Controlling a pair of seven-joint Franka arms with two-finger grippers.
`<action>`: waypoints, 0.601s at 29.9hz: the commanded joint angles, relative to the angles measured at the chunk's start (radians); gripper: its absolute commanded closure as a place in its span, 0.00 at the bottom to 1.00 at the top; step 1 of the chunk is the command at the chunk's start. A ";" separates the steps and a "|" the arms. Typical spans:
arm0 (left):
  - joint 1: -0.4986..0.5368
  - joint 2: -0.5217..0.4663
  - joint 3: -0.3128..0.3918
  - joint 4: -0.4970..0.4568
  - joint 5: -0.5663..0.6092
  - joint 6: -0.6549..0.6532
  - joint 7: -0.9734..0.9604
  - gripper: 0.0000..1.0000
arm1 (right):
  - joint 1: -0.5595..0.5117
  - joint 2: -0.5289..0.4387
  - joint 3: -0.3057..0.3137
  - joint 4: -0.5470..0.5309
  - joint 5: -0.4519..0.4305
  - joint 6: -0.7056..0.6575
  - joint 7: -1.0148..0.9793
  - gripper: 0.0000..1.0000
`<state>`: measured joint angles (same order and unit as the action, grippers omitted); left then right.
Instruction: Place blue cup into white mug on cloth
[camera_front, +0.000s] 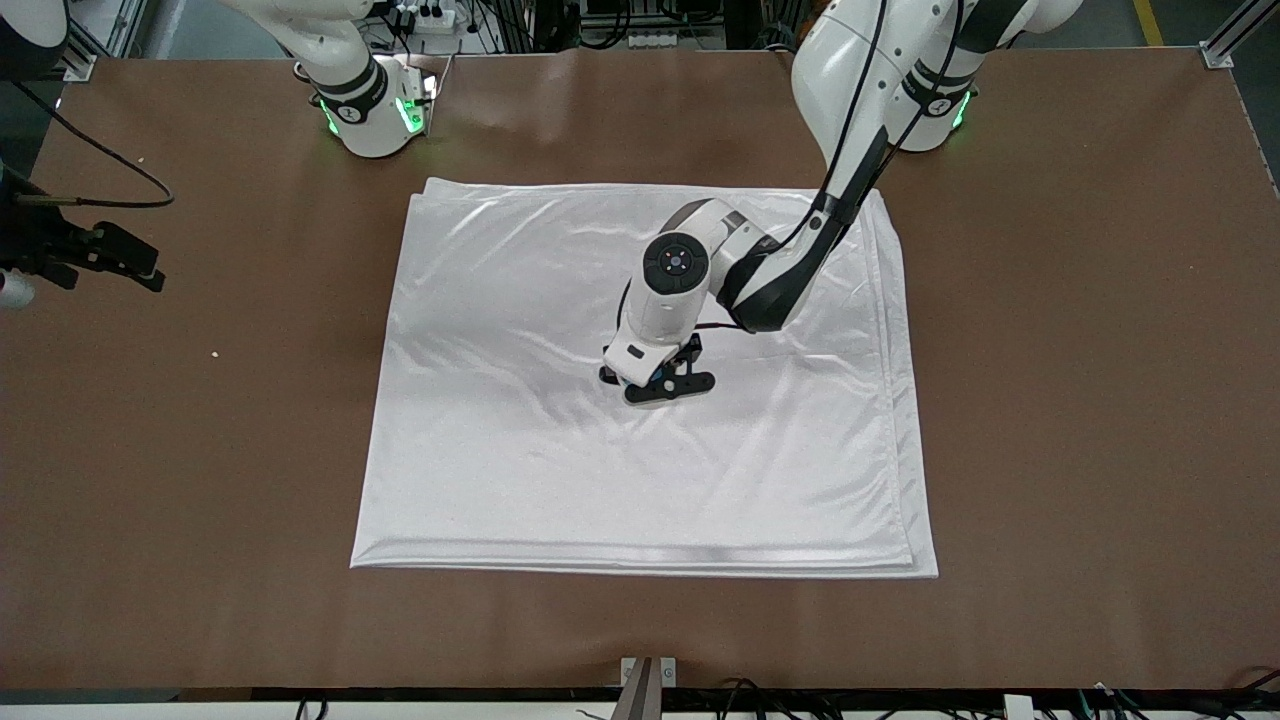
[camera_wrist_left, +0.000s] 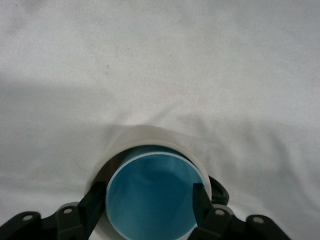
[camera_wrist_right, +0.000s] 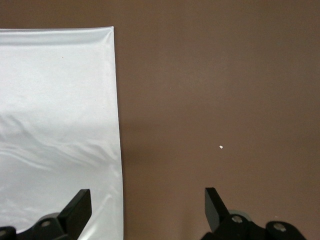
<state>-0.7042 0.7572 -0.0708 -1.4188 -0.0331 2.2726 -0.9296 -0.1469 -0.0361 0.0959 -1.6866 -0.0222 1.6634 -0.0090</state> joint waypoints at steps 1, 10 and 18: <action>-0.001 -0.045 0.011 -0.003 -0.013 -0.010 0.012 0.00 | 0.001 0.015 0.002 0.027 0.010 -0.008 0.020 0.00; 0.014 -0.081 0.016 -0.003 -0.014 -0.015 0.015 0.00 | 0.003 0.015 0.002 0.027 0.010 -0.008 0.020 0.00; 0.046 -0.099 0.017 -0.006 -0.011 -0.037 0.021 0.00 | 0.006 0.015 0.002 0.027 0.010 -0.008 0.020 0.00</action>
<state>-0.6832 0.6893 -0.0573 -1.4105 -0.0331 2.2665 -0.9296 -0.1461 -0.0357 0.0961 -1.6863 -0.0221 1.6638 -0.0086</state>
